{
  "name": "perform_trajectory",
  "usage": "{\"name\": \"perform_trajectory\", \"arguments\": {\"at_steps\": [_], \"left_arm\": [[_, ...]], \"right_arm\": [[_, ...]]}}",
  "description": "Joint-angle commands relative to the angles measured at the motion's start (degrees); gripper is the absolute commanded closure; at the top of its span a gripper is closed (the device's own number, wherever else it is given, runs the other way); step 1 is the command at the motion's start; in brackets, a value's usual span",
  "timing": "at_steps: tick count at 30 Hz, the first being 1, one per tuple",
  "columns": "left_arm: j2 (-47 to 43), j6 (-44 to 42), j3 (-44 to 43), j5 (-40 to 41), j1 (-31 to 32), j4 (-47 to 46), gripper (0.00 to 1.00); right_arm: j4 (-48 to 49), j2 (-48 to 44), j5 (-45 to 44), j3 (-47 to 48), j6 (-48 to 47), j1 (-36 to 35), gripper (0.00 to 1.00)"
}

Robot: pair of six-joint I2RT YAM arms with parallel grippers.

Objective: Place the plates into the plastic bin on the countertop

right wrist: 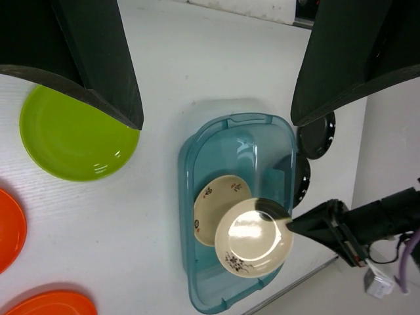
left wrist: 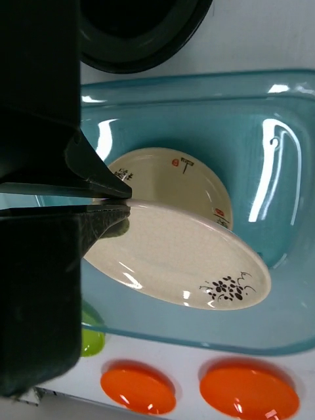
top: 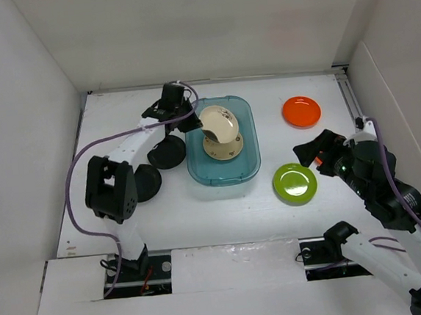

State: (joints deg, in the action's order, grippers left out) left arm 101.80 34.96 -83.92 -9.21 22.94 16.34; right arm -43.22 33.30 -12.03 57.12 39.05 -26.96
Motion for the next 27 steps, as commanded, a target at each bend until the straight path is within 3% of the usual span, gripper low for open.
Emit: {"name": "perform_trajectory", "arguments": {"at_steps": [1,10,12,13,14,21,22,27], "left_arm": [[2.5,-0.5,-4.6,-0.6,1.7,0.3,1.00],[6.8,0.5,-4.1,-1.4,2.2,0.4,0.98],[6.3,0.5,-3.5,-1.9,2.2,0.4,0.80],[5.5,0.5,-3.5,-1.9,2.2,0.4,0.62],[5.5,0.5,-3.5,-1.9,2.2,0.4,0.56],[0.9,0.0,-3.6,-4.0,2.2,-0.2,0.34],[-1.1,-0.7,-3.6,-4.0,2.8,-0.2,0.01],[-6.9,-2.7,-7.6,-3.2,4.6,2.6,0.00]], "right_arm": [[-1.9,-2.1,-2.7,-0.3,2.4,0.3,0.00],[-2.9,-2.2,-2.2,0.2,4.0,0.3,0.00],[-2.9,-2.2,-3.3,-0.4,5.8,0.3,0.00],[-3.4,-1.7,-3.8,-0.4,7.6,0.3,0.00],[-3.4,-1.7,-3.8,-1.1,8.4,0.3,0.00],[-5.8,0.1,-5.0,-7.0,21.4,0.3,0.00],[-5.8,0.1,-5.6,-8.3,23.9,0.3,0.00],[-9.8,0.1,-7.4,-17.2,37.8,0.3,0.00]]}}
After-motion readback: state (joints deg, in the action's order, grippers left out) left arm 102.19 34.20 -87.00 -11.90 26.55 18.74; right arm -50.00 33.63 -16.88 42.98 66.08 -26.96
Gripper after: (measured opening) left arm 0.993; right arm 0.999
